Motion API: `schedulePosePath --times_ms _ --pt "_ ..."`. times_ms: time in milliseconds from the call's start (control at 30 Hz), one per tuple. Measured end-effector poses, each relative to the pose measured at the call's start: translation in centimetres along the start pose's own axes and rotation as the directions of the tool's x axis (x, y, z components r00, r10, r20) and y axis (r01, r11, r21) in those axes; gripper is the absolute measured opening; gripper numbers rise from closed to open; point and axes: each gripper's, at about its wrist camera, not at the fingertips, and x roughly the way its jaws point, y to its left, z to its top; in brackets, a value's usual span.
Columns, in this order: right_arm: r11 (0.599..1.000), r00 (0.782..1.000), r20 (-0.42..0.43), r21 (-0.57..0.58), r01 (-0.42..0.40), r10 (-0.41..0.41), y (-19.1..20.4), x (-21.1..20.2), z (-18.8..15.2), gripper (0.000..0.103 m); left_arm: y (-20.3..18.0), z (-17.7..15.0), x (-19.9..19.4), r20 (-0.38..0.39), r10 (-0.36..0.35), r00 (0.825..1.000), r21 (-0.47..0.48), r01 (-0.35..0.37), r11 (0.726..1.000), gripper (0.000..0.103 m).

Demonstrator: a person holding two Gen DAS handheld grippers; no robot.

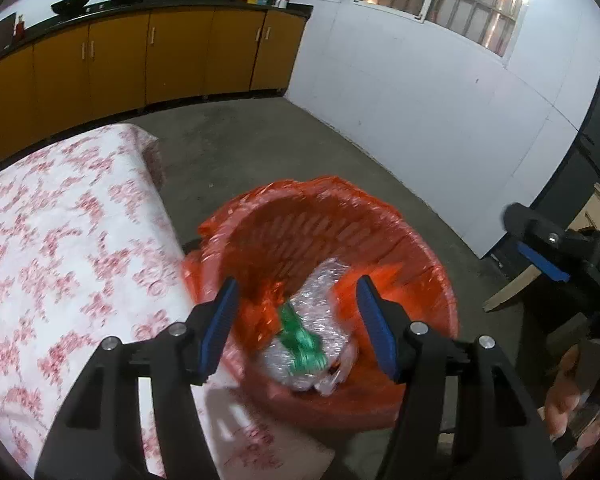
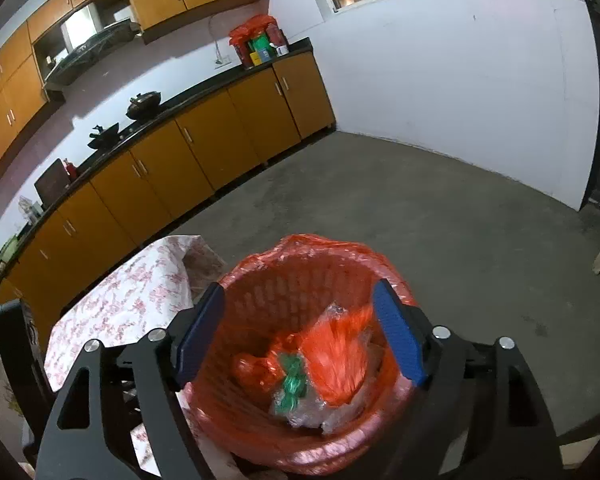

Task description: Collect trash

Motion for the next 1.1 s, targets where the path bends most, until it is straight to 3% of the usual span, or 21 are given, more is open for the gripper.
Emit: schedulePosePath --times_ms 100,200,433,600,667,1100 --pt "0.999 1.000 0.012 -0.038 0.012 -0.012 -0.1 -1.6 -0.7 0.089 0.8 -0.8 -1.7 0.034 0.046 0.998 0.015 -0.046 0.999 0.071" --pt "0.994 0.999 0.027 -0.101 0.029 -0.027 0.6 -3.2 -1.2 0.092 1.3 -1.9 -4.7 0.102 0.103 0.989 0.033 -0.107 0.994 0.083" --pt "0.977 0.995 0.093 -0.210 0.043 -0.024 2.9 -7.9 -4.1 0.097 3.6 -5.7 -13.1 0.248 0.248 0.936 0.013 -0.259 0.966 0.098" --pt "0.968 0.994 0.105 -0.249 0.026 0.000 4.8 -10.1 -6.0 0.100 4.8 -8.8 -18.5 0.308 0.372 0.875 -0.003 -0.391 0.921 0.099" --pt "0.963 0.994 0.111 -0.270 0.024 0.006 5.8 -10.8 -6.8 0.101 5.2 -10.1 -20.1 0.316 0.401 0.860 -0.020 -0.416 0.909 0.099" --pt "0.926 0.989 0.144 -0.377 0.020 0.038 10.7 -13.6 -10.5 0.101 6.9 -14.5 -26.9 0.336 0.492 0.803 -0.165 -0.464 0.870 0.099"
